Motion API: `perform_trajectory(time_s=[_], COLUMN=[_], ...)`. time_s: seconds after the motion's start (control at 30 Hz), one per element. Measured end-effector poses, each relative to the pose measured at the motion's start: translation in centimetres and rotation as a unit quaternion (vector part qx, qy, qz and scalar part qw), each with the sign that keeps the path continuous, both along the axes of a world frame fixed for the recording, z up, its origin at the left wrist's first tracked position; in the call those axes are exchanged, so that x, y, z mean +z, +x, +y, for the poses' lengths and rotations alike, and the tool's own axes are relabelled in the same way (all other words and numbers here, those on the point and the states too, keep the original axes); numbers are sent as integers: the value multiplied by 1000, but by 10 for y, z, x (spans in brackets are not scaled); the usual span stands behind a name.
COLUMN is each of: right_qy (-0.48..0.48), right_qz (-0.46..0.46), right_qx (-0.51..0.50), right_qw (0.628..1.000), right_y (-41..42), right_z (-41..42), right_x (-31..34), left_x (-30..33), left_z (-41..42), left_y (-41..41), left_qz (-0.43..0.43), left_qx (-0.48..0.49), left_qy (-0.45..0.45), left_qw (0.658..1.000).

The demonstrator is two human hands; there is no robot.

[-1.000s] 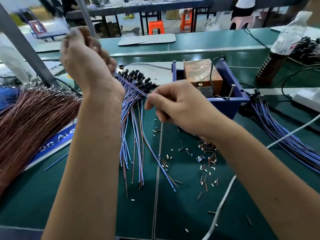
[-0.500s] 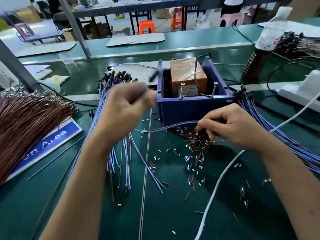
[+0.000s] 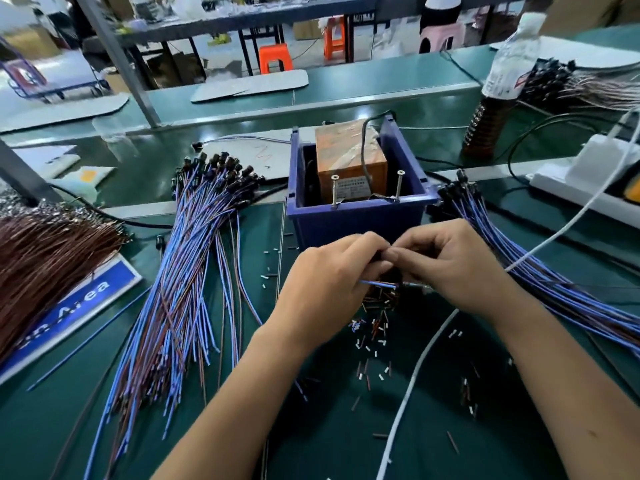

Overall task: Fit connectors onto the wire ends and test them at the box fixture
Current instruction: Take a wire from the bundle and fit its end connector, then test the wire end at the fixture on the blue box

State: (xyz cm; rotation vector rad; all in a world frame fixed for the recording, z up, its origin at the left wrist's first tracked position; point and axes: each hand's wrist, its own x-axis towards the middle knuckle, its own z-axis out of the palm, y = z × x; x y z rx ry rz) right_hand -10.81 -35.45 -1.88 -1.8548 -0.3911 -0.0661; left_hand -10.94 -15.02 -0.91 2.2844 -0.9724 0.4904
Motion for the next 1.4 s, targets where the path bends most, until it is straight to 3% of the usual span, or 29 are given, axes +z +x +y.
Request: perform_trajectory(time_s=[0.17, 0.33, 0.73, 0.97, 1.2, 1.4], right_qy=[-25, 26, 37, 120, 130, 210], right_qz=[77, 101, 0, -49, -36, -31], right_qx=[-10, -40, 4, -94, -3, -37], right_qw=[997, 994, 999, 987, 991, 977], right_y=[2, 4, -1, 5, -4, -5], right_z=[1, 3, 8, -7, 14, 30], right_x=[-6, -7, -6, -7, -7, -11], left_x=[-15, -22, -22, -23, -20, -22], left_z=[5, 10, 7, 13, 3, 1], left_y=[1, 6, 12, 14, 10, 7], left_qz=[15, 33, 61, 101, 112, 145], left_qx=[32, 65, 9, 38, 4, -1], left_qy=[-8, -36, -132, -195, -258, -310], left_qw=[999, 997, 989, 975, 960, 939])
